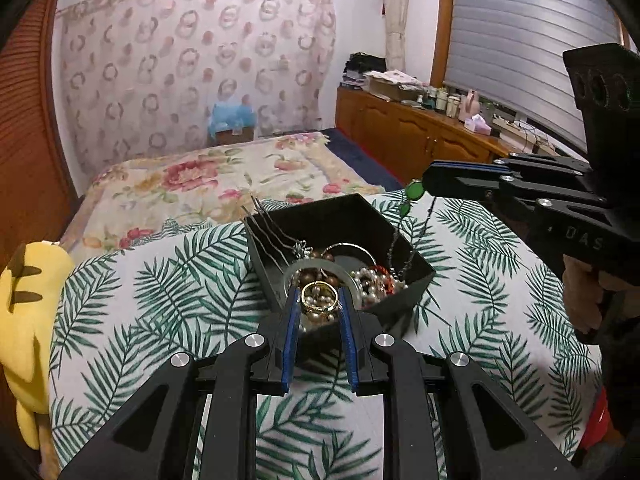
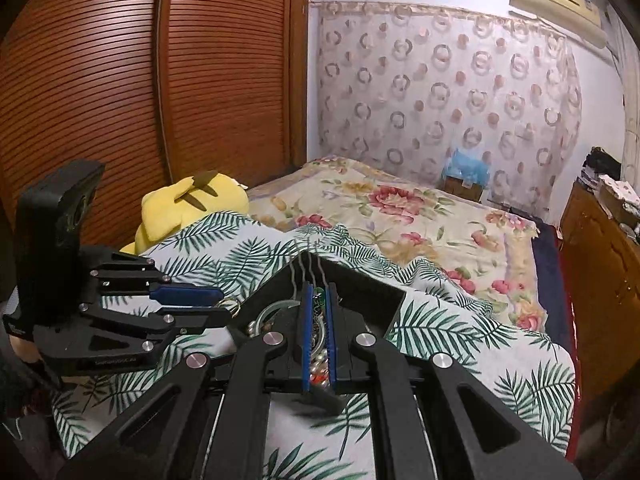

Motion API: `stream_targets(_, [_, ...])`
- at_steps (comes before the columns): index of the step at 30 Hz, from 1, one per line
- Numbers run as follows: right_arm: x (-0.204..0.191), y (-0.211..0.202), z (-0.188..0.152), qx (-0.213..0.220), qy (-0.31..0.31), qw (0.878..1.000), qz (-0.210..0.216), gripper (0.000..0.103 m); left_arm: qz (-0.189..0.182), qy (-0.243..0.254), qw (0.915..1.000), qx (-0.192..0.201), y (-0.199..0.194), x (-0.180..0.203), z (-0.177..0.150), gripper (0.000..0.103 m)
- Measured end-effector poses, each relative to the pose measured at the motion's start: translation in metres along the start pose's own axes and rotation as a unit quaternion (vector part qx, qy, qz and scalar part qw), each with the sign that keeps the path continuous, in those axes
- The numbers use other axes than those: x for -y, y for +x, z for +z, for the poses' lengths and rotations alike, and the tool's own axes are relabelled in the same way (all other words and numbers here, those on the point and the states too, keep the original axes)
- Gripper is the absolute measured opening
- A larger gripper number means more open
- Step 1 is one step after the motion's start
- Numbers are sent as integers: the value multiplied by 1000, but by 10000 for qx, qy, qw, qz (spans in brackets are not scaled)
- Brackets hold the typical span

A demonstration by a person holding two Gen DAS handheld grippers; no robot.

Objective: Organize jewelry

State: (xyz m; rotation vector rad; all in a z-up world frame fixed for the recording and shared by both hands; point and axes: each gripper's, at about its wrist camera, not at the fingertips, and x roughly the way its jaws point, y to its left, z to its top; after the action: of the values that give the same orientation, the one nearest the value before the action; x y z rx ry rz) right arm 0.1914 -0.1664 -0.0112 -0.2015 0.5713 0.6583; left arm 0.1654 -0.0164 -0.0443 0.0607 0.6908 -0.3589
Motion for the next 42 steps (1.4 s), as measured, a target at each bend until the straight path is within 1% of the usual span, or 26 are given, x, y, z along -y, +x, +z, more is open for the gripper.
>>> stream_targets(10, [19, 31, -9, -240, 243, 9994, 19, 8, 7, 42, 9999, -142, 30, -3, 17, 18])
stream_targets(11, [21, 31, -10, -247, 263, 9993, 15, 9, 10, 42, 9999, -153, 32, -4, 18, 18])
stream_targets(14, [25, 32, -11, -250, 347, 9991, 36, 17, 4, 26, 9998, -182, 39, -4, 21, 18])
stream_targets(21, [29, 26, -17, -227, 432, 9988, -75, 18, 48, -39, 9998, -179, 47, -5, 26, 18])
stream_targets(23, [30, 23, -19, -228, 467, 9986, -110, 18, 70, -63, 9998, -179, 48, -5, 26, 19])
stream_targets(24, [30, 22, -20, -228, 476, 9985, -132, 19, 86, -83, 9998, -181, 48, -5, 26, 27])
stream_targets(25, [30, 21, -21, -225, 486, 9984, -157, 19, 101, -93, 9998, -172, 47, -5, 25, 37])
stream_targets(29, [29, 13, -26, -188, 563, 9980, -235, 21, 197, -128, 9997, -105, 42, -3, 24, 51])
stream_targets(31, [28, 9, -29, -174, 602, 9976, -295, 21, 303, -163, 9994, -49, 38, -3, 23, 74])
stream_targets(34, [28, 3, -34, -154, 660, 9968, -427, 23, 365, -241, 9990, 19, 31, -3, 20, 81])
stream_targets(35, [28, 2, -36, -146, 684, 9964, -468, 28, 401, -254, 9989, 16, 29, -2, 18, 85])
stream_targets(36, [28, 0, -37, -131, 728, 9960, -506, 33, 443, -261, 9987, 17, 28, -2, 17, 86])
stream_targets(38, [27, -2, -40, -112, 773, 9955, -534, 37, 482, -284, 9984, 4, 26, -3, 16, 88])
stream_targets(40, [26, -5, -41, -81, 804, 9950, -589, 43, 510, -312, 9982, 18, 22, -4, 15, 92])
stream_targets(42, [23, -10, -43, -25, 857, 9941, -668, 57, 563, -311, 9979, 50, 18, -4, 12, 94])
